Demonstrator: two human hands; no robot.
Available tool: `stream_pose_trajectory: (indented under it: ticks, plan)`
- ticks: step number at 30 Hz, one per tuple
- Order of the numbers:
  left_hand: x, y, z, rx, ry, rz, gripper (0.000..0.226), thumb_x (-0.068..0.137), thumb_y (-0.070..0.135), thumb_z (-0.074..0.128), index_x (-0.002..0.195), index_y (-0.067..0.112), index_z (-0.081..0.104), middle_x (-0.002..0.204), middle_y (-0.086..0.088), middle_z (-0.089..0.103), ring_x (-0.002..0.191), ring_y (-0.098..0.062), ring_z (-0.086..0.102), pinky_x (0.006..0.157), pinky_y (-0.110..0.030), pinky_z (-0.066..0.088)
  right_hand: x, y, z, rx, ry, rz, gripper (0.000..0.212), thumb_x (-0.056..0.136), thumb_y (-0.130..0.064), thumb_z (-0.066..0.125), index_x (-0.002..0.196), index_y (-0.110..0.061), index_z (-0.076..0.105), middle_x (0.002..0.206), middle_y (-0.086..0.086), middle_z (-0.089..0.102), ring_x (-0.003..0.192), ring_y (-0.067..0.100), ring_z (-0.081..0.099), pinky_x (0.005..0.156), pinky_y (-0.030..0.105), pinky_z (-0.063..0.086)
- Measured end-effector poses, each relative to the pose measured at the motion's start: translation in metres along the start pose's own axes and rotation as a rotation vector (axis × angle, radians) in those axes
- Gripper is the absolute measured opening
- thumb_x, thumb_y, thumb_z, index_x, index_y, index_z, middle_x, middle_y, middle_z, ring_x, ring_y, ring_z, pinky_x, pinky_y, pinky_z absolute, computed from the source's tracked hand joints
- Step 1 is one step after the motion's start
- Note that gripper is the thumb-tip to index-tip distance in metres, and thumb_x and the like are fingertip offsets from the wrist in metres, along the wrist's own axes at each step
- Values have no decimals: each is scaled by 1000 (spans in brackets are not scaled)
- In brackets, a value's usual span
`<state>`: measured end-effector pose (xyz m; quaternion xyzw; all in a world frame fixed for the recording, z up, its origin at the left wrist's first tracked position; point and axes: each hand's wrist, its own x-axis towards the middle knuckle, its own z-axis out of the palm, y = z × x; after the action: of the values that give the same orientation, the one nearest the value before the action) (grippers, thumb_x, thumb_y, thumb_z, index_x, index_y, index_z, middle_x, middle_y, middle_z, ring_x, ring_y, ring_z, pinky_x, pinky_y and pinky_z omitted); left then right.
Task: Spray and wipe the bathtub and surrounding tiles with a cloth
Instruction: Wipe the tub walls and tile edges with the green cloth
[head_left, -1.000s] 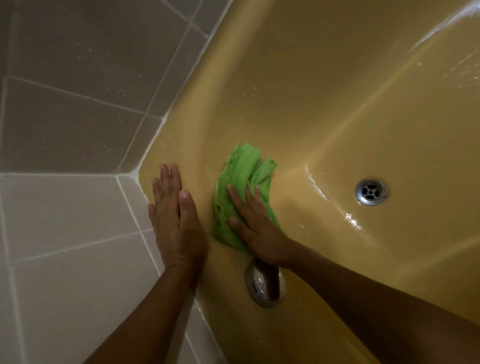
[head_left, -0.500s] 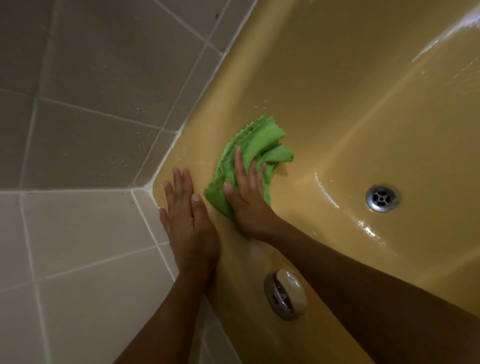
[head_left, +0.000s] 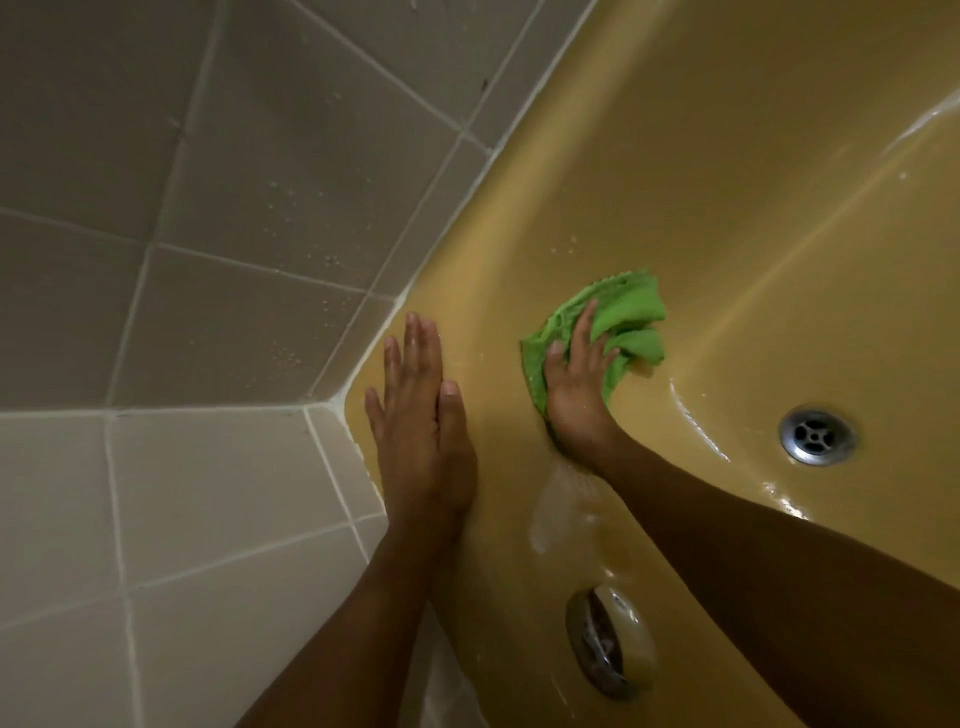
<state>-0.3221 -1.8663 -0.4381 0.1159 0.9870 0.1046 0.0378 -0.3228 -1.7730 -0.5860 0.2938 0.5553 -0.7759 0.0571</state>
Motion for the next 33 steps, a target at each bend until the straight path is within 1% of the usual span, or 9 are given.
stream_pose_trajectory:
  ticks: [4,7,11,14,17,21,26,29,33]
  plan:
    - [8,1,0,3,-8,33,61,104,30,29,162,38,12,169,23,4,155,1,-4,127,-55,0,-20,-15,7,-34,-37,-279,65,108,-46,29,149,-55,-21,167,-9,-22,144,26,-40,115,49,-19]
    - [14,4,0,1,-16,56,62,104,27,30,162,37,12,169,23,4,155,1,-4,127,-56,1,-33,-4,3,-88,-140,-328,66,106,-53,29,150,-57,-19,165,-16,-24,144,19,-42,117,48,-16]
    - [23,5,-1,21,-25,95,62,103,26,31,162,35,14,169,21,6,155,0,-2,127,-55,2,-36,28,-6,-138,-188,-285,65,101,-63,25,147,-62,-20,166,-13,-22,146,18,-39,117,44,-16]
    - [31,7,-2,39,-24,124,62,103,25,32,162,33,15,170,18,8,155,0,1,127,-53,3,-21,58,-12,-166,-158,-154,66,92,-72,21,144,-63,-19,167,-7,-17,149,25,-32,120,43,-12]
    - [38,11,-1,41,-19,159,62,103,23,33,162,30,16,170,15,11,156,-1,4,128,-53,7,10,80,-21,-198,-90,39,67,103,-59,31,148,-48,-18,169,11,-6,152,36,-22,122,45,-7]
    - [44,18,0,49,-8,207,61,104,19,36,162,24,20,170,11,15,156,-3,8,128,-50,12,47,72,-34,-95,73,204,67,108,-44,30,158,-37,-14,168,16,-10,151,39,-23,120,58,-4]
    - [62,30,-1,63,-45,329,65,101,11,43,162,17,21,170,7,15,157,-9,10,128,-49,15,77,42,-47,69,227,91,64,110,-36,28,159,-36,-14,168,11,-16,150,37,-27,117,47,-16]
    - [76,40,0,76,-72,393,67,100,8,44,162,16,20,170,5,14,157,-9,9,128,-48,16,79,20,-51,138,241,25,65,110,-38,29,157,-42,-16,167,8,-20,149,34,-29,118,52,-13]
    - [90,46,1,66,-94,463,68,99,5,46,161,13,19,171,2,15,158,-14,10,126,-54,19,69,-18,-50,132,248,-100,67,109,-39,31,154,-48,-18,166,10,-25,148,33,-32,118,55,-11]
